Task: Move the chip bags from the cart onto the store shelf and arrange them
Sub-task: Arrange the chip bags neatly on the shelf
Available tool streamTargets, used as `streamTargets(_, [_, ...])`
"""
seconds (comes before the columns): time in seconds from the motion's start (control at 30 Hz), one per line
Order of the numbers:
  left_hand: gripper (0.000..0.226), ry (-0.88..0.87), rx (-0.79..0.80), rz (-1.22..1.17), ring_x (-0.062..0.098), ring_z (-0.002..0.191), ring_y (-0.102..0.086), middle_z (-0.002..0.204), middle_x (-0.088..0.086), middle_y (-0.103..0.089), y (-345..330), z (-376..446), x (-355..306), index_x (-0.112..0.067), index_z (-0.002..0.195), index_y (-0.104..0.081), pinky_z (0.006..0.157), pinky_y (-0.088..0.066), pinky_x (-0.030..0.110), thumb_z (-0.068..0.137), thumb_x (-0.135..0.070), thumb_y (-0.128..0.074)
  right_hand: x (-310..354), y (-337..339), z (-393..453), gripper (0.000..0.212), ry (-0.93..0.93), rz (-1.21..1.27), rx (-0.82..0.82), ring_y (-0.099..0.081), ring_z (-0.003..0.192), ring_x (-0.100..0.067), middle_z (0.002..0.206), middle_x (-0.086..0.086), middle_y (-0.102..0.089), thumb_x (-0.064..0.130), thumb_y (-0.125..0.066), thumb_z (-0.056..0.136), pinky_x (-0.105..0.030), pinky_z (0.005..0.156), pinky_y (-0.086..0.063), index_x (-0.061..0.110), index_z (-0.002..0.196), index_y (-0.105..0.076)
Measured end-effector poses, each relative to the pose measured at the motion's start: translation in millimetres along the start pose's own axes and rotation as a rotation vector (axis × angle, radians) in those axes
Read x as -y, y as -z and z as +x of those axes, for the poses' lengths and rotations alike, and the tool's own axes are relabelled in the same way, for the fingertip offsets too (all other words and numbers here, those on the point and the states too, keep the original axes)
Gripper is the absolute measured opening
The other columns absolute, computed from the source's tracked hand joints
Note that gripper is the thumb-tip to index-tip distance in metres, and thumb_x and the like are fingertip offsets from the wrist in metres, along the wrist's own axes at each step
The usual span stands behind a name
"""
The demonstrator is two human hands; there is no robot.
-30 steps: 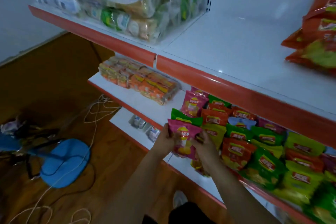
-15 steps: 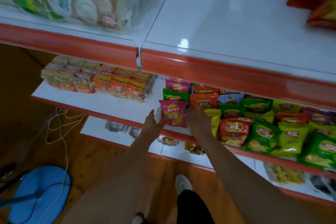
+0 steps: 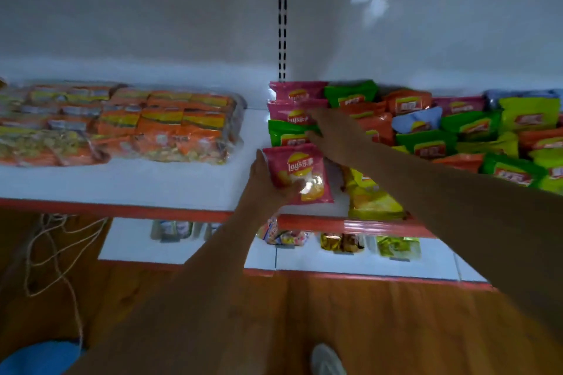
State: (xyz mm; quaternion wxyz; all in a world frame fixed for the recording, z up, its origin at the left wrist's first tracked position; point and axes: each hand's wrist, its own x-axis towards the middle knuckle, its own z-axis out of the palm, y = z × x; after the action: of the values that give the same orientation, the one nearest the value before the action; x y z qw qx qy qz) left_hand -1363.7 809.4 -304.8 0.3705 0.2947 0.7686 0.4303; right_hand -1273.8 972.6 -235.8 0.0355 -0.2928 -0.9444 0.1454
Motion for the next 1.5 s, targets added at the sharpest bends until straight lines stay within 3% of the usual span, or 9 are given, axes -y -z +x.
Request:
streamTargets(0.2, [0.066,-0.086,0.243,-0.084,0.009,0.105,-0.068,0.117,-0.006,-0.068,-7,13,8,-0.024,0.129,-0.051,0.089,-0.058,0.029,0.073,-0.022,-0.085,-25,7,14,0.04,0.092,-0.156,0.114,-0.064,0.083,-0.02,0.092,-0.006,-0.069,0.048,-0.045,0.096,-0.033,0.077,-0.053,0.016,0.106,-0.067])
streamTargets(0.4, [0.099,0.042,-0.132,-0.457,0.019,0.149,-0.021,0.164,0.0,-0.016,22,42,-29,-0.028,0.157,-0.013,0.12,-0.019,0.043,0.079,-0.077,-0.05,-46,43,56,0.041,0.047,-0.03,-0.079,-0.054,0.113,-0.029,0.126,-0.013,-0.054,0.041,-0.044,0.098,-0.04,0.094,-0.044,0.015,0.127,-0.057])
streamTargets(0.6, [0.062,0.068,-0.063,-0.496,0.018,0.088,-0.074,0.099,0.003,-0.077,-6,63,-61,-0.021,0.117,-0.064,0.073,-0.061,0.03,0.097,-0.066,-0.027,-81,43,49,0.048,-0.025,-0.048,-0.048,-0.042,0.131,-0.032,0.144,-0.016,-0.043,0.038,-0.042,0.1,-0.041,0.108,-0.036,0.013,0.141,-0.043])
streamTargets(0.7, [0.071,-0.054,-0.474,-0.14,0.015,0.124,-0.054,0.141,0.006,-0.055,-11,63,-64,-0.018,0.144,-0.043,0.104,-0.045,0.035,0.092,-0.067,-0.04,-98,50,37,0.053,-0.003,-0.038,-0.024,-0.04,0.134,-0.031,0.147,-0.014,-0.039,0.035,-0.05,0.098,-0.038,0.108,-0.033,0.014,0.145,-0.038])
streamTargets(0.77, [0.063,-0.462,-0.623,0.272,0.01,0.127,-0.043,0.141,0.004,-0.049,-37,32,-71,-0.016,0.143,-0.042,0.105,-0.036,0.028,0.094,-0.054,-0.049,-109,51,37,0.057,-0.004,-0.049,0.041,-0.041,0.132,-0.032,0.146,-0.015,-0.04,0.037,-0.053,0.096,-0.041,0.109,-0.034,0.017,0.146,-0.036])
streamTargets(0.83, [0.067,-0.818,-0.407,0.639,0.019,0.132,-0.039,0.143,0.006,-0.046,-81,5,-76,-0.019,0.144,-0.043,0.111,-0.032,0.035,0.09,-0.059,-0.049,-119,50,41,0.059,-0.018,-0.063,0.067,-0.043,0.129,-0.034,0.142,-0.015,-0.044,0.042,-0.054,0.094,-0.043,0.108,-0.036,0.018,0.145,-0.038])
streamTargets(0.93, [0.079,-0.897,-0.164,1.054,0.035,0.143,-0.028,0.155,0.011,-0.033,-131,7,-59,-0.028,0.151,-0.033,0.118,-0.018,0.056,0.084,-0.07,-0.046,-129,46,46,0.069,-0.016,-0.187,0.105,-0.04,0.129,-0.037,0.141,-0.015,-0.044,0.055,-0.052,0.087,-0.05,0.107,-0.036,0.023,0.146,-0.035])
streamTargets(1.2, [0.091,-0.974,-0.048,1.29,0.034,0.141,-0.033,0.152,0.011,-0.038,-108,60,-76,-0.029,0.151,-0.033,0.117,-0.012,0.064,0.074,-0.069,-0.059,-165,53,30,0.074,-0.041,-0.061,0.014,-0.044,0.125,-0.036,0.134,-0.015,-0.05,0.062,-0.034,0.079,-0.047,0.107,-0.035,0.02,0.139,-0.046])
streamTargets(1.5, [0.069,-1.106,-0.043,1.025,0.035,0.138,-0.037,0.146,0.014,-0.044,-214,-8,-103,-0.02,0.143,-0.046,0.118,-0.019,0.056,0.085,-0.057,-0.057,-212,70,-45,0.034,-0.034,-0.062,0.003,-0.06,0.102,-0.03,0.111,-0.013,-0.063,0.038,-0.058,0.092,-0.043,0.09,-0.048,0.013,0.115,-0.064])
